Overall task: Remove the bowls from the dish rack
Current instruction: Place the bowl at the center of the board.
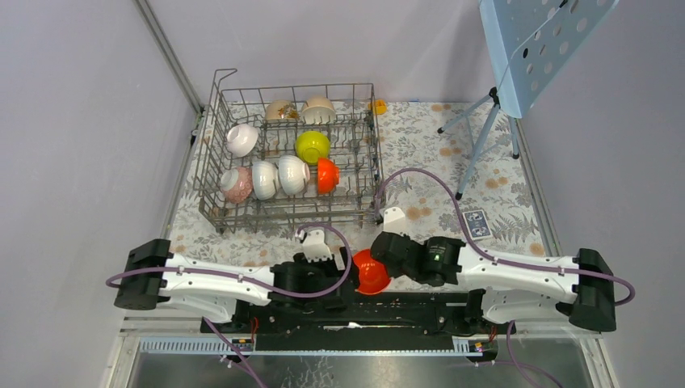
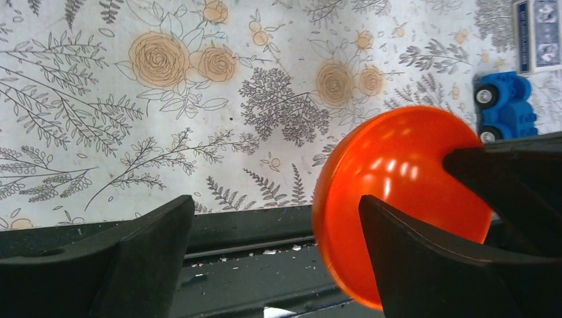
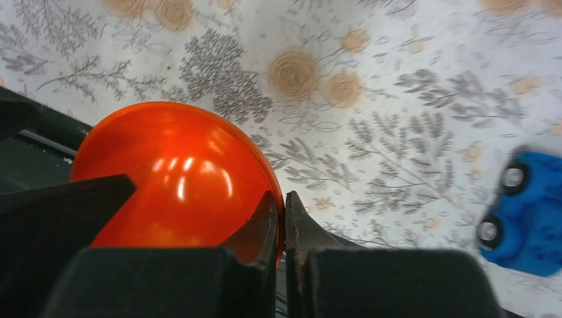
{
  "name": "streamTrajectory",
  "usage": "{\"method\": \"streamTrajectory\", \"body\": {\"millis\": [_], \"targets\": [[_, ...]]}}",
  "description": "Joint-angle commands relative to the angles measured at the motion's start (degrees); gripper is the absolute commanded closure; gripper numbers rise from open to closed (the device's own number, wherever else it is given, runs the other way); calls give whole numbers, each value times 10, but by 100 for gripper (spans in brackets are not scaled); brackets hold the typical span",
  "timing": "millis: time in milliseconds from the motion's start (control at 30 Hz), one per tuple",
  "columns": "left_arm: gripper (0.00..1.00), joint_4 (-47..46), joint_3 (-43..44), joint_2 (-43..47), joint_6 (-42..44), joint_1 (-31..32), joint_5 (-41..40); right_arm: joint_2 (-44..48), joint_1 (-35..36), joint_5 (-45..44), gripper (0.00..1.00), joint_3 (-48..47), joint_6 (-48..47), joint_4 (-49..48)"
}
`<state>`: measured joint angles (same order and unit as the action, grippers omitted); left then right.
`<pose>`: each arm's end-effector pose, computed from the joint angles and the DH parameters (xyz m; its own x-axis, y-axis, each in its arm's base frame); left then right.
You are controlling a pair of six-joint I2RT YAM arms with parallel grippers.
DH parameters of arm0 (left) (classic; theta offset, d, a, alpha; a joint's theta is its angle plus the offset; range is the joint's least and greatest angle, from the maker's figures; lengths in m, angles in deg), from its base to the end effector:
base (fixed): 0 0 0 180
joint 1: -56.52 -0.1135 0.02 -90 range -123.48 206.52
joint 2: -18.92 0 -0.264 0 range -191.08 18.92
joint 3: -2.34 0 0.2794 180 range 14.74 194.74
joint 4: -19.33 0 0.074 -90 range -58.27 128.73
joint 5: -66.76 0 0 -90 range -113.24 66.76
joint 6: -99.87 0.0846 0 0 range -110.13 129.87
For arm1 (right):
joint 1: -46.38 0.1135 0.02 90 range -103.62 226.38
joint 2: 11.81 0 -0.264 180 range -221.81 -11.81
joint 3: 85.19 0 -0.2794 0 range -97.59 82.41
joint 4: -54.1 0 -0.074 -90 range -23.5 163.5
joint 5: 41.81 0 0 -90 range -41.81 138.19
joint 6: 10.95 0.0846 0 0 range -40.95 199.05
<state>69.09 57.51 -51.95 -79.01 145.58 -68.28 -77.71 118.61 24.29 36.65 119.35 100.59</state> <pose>0.0641 -0.2570 0.1656 -0.7019 -0.2876 -0.6517 -0.0012 0.9153 -0.4027 0.1173 0.2538 0.1941 -0.7052 -0.2629 -0.6584 -0.4487 0.8846 0.1274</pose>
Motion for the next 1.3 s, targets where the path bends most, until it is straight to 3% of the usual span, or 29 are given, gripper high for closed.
{"method": "streamTrajectory", "body": {"millis": [0,133,200,433,700,1000,1267], "targets": [[1,-7,21,54,65,0,-5,37,1,-106,100,-72,-17,97],[1,-2,24,97,110,-1,-9,52,-24,-165,100,-114,-29,167],[1,3,22,115,125,0,-16,67,-87,-150,100,-122,-54,169],[1,6,-9,182,125,-1,-31,113,-288,-90,100,-115,-103,43],[1,6,-45,226,108,0,-38,45,-480,9,100,-87,2,-103],[1,7,-71,235,92,0,-30,-139,-518,-84,100,-158,153,-156],[1,6,-74,232,84,0,-31,-306,-544,-64,100,-274,239,-130]]}}
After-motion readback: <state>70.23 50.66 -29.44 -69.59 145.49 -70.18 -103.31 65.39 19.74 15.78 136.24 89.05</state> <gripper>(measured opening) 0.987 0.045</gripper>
